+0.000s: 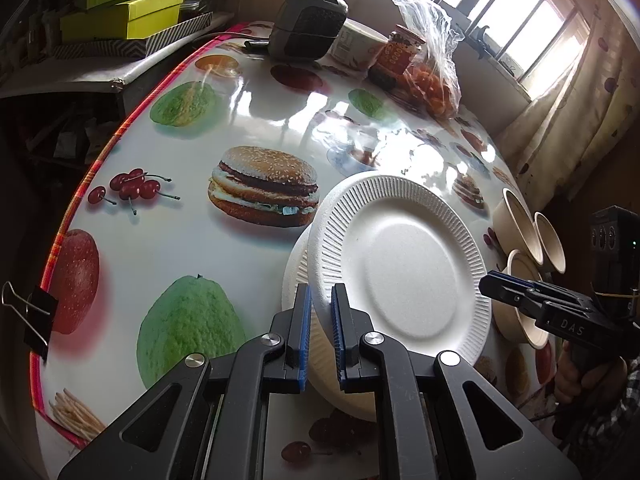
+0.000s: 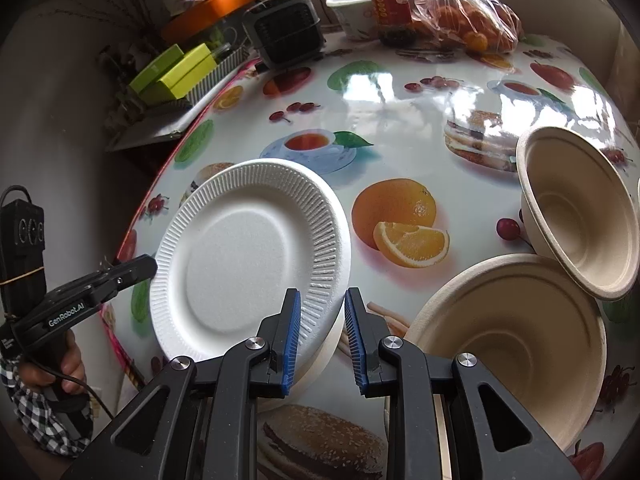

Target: Organize plates and bowls

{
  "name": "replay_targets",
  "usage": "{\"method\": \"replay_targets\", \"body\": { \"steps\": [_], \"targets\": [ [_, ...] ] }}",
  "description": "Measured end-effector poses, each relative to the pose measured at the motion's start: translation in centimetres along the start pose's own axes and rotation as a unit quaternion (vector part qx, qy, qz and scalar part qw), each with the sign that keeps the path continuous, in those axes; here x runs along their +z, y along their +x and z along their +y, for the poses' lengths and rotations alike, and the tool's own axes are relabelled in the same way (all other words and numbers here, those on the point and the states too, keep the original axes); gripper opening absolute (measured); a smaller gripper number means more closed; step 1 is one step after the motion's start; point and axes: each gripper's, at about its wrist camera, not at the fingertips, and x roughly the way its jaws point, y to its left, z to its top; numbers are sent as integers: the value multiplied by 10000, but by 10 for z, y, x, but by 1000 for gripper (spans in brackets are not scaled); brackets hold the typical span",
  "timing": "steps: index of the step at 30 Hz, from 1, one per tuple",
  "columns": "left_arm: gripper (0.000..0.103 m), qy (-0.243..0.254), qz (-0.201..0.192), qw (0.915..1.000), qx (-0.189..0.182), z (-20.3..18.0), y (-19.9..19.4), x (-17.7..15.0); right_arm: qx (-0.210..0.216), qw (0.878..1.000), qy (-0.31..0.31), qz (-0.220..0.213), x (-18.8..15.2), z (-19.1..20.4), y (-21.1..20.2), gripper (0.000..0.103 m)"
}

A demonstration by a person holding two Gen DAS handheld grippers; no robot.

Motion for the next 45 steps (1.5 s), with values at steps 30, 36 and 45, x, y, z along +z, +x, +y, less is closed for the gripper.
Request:
{"method": "replay_targets", "body": {
  "steps": [30,36,45],
  "targets": [
    [10,1,151,9999,65,7,6,-17,-54,9999,-37,100,-14,5,8,23],
    [11,-13,141,9999,46,10,6,-17,-59,9999,-32,101,-14,4,8,23],
    [11,3,117,9999,84,8,4,-17,-85,9999,-18,97,-14,1,8,26]
  ]
}}
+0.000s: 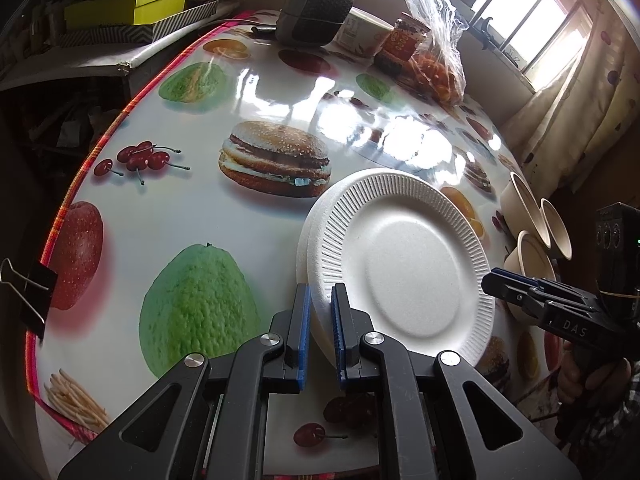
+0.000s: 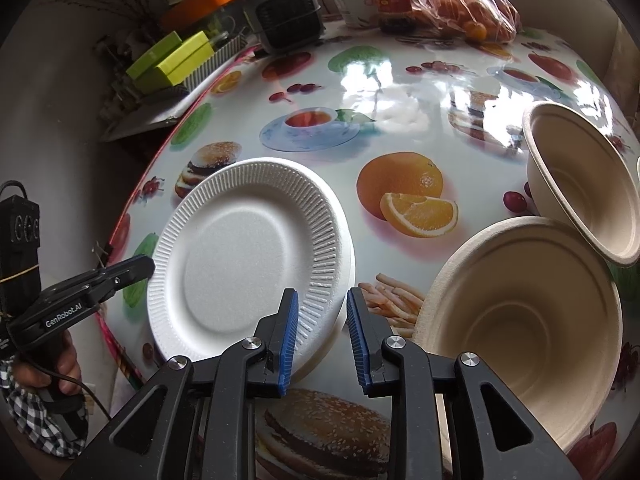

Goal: Organize plates and bowls
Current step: 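Lower the white plate onto the plate stack and open the left gripper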

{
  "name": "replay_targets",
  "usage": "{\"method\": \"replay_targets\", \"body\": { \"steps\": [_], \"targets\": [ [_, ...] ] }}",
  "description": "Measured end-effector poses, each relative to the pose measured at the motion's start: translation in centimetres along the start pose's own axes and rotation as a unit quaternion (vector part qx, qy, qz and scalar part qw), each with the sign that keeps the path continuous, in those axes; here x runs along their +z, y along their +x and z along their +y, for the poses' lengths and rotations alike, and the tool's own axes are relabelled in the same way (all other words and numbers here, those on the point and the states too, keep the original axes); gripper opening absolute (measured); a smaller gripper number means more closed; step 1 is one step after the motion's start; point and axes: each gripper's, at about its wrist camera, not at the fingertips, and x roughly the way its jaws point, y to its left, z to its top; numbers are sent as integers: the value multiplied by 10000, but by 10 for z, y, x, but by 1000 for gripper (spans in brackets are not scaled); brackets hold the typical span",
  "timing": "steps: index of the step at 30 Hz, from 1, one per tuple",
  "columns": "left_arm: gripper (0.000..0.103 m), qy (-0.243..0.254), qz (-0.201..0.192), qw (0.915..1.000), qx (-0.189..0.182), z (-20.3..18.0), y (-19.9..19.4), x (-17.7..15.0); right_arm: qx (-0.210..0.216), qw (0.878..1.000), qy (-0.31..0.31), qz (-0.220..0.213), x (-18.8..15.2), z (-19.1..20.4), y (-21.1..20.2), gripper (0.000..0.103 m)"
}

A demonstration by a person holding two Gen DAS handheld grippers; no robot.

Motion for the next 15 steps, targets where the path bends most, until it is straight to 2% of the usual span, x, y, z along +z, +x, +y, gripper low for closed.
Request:
{"method": "replay_targets", "body": {
  "steps": [5,12,15],
  "targets": [
    [13,32,-18,10000,62,-1,-2,1,-6,10000,26,-41,1,1,-2,36],
    [15,71,-62,9999,135,-5,-6,6,-24,9999,88,-139,1,-1,-7,42],
    [23,150,-132,9997,149,-12,-10,10,-34,9996,100,-247,2,-2,-14,44]
  ]
}}
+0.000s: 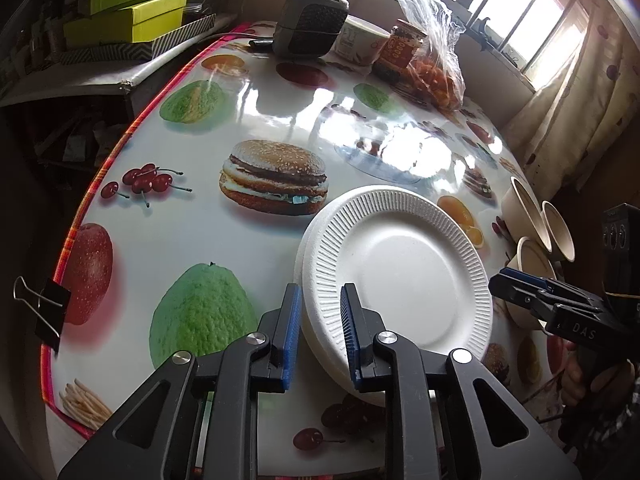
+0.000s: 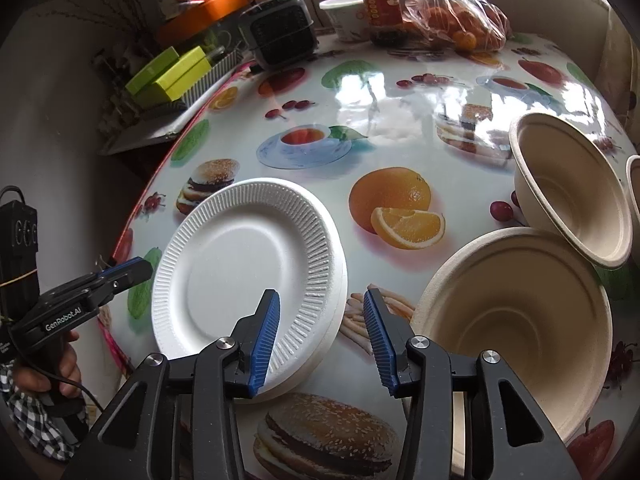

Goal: Organize plates and bowls
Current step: 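Lower the white plate onto the plate stack and open the left gripper, then move both grippers toward the tan paper bowls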

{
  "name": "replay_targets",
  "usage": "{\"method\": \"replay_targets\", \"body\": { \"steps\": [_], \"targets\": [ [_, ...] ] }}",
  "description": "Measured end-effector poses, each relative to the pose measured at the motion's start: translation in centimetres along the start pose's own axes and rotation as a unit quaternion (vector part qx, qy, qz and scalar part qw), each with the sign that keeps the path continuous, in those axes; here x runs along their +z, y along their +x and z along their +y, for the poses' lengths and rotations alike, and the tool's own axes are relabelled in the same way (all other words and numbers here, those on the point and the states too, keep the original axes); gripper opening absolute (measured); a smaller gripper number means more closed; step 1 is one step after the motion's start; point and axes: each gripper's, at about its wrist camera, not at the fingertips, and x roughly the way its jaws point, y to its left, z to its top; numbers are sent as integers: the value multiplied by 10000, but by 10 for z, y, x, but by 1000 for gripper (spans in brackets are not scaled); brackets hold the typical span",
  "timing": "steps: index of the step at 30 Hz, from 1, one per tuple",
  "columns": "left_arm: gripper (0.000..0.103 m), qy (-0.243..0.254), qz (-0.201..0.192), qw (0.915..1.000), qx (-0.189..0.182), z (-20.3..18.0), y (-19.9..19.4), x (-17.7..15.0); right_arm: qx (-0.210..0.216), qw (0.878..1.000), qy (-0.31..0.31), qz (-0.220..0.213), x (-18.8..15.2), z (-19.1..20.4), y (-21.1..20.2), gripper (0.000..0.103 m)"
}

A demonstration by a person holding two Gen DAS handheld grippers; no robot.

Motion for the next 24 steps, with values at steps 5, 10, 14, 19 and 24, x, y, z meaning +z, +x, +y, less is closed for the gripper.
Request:
{"method": "replay_targets", "body": {
  "steps": [5,10,14,19,24],
  "targets": [
    [26,157,-163,9997,-35,-15,-8,10,-42,9998,16,-212,2,-3,-14,52],
    [26,444,-309,9985,-21,-39,-12,17,-113,9986,57,-516,4,-5,-30,53],
    [29,667,-442,9968,13,-58,-12,25,-220,9966,142,-777,6,-10,-43,53],
    [43,951,-481,9942,-121,-86,-6,35,-456,9924,380,-1079,6,-29,-60,54],
    [43,1071,-432,9930,-266,-111,5,48,-732,9862,639,-1342,4,-53,-78,55]
  ]
}}
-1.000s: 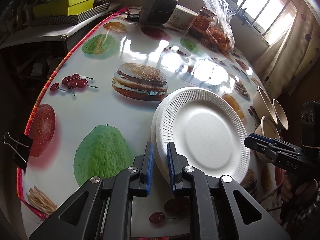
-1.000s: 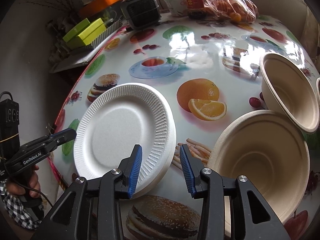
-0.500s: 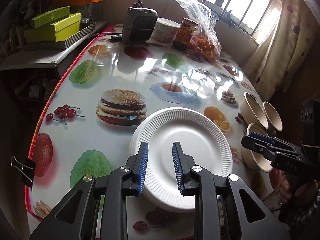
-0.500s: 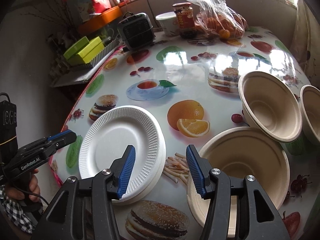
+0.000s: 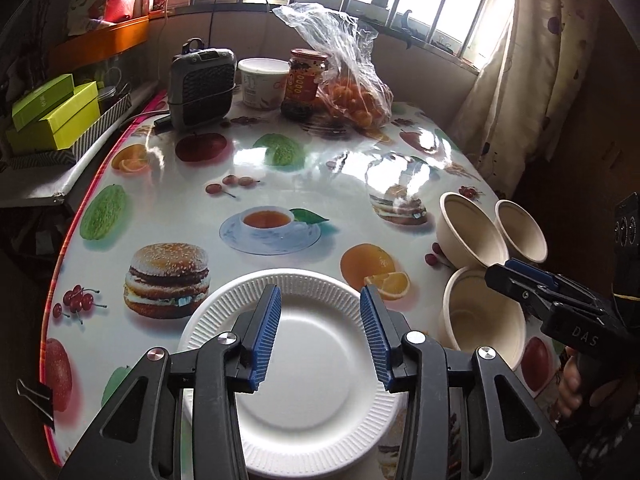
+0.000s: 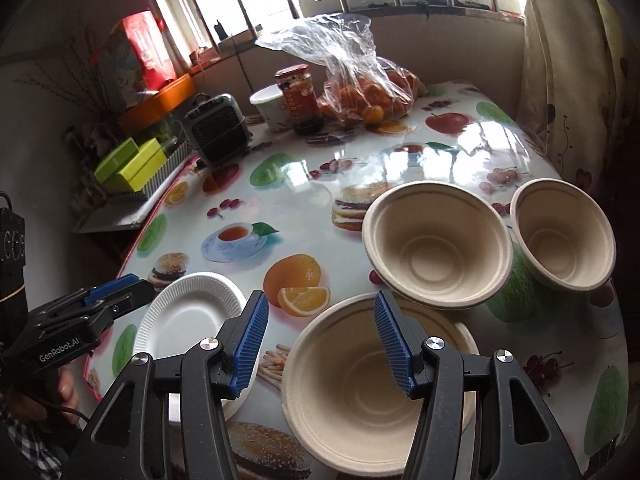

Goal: Organize plates and bowls
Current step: 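Move both grippers toward the tan paper bowls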

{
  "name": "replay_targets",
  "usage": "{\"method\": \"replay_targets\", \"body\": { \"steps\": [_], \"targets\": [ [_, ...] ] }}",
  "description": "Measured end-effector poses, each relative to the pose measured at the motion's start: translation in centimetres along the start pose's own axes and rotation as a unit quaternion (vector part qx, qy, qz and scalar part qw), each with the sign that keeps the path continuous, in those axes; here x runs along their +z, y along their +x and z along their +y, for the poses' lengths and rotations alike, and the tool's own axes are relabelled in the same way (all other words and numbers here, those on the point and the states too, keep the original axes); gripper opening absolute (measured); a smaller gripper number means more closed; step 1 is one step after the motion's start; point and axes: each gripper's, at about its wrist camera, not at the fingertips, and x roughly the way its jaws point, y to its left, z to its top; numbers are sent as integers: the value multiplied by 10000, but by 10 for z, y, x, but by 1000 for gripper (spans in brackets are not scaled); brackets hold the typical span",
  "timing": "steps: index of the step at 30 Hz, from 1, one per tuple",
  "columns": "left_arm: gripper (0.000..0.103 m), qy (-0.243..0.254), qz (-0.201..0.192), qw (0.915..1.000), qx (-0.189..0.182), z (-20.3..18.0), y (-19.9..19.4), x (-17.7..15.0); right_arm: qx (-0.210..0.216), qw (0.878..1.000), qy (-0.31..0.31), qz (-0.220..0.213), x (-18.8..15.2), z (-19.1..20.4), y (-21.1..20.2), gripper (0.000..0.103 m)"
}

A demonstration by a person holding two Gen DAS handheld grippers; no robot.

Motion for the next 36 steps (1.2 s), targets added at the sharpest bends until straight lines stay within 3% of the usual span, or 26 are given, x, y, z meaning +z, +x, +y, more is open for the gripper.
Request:
{"method": "replay_targets", "body": {
  "steps": [14,23,30,36],
  "targets": [
    [42,265,164,9985,-454,-59,45,33,-630,9943,688,-517,4,-78,-25,56],
    [42,252,375,9970,-635,-89,77,53,-529,9913,1078,-532,-1,-118,-19,56],
    [42,206,498,9958,-741,-100,97,61,-318,9919,1101,-542,-1,-126,-12,56],
    [39,149,692,9948,-734,-103,115,65,-68,9917,1186,-491,-4,-130,-3,49]
  ]
}}
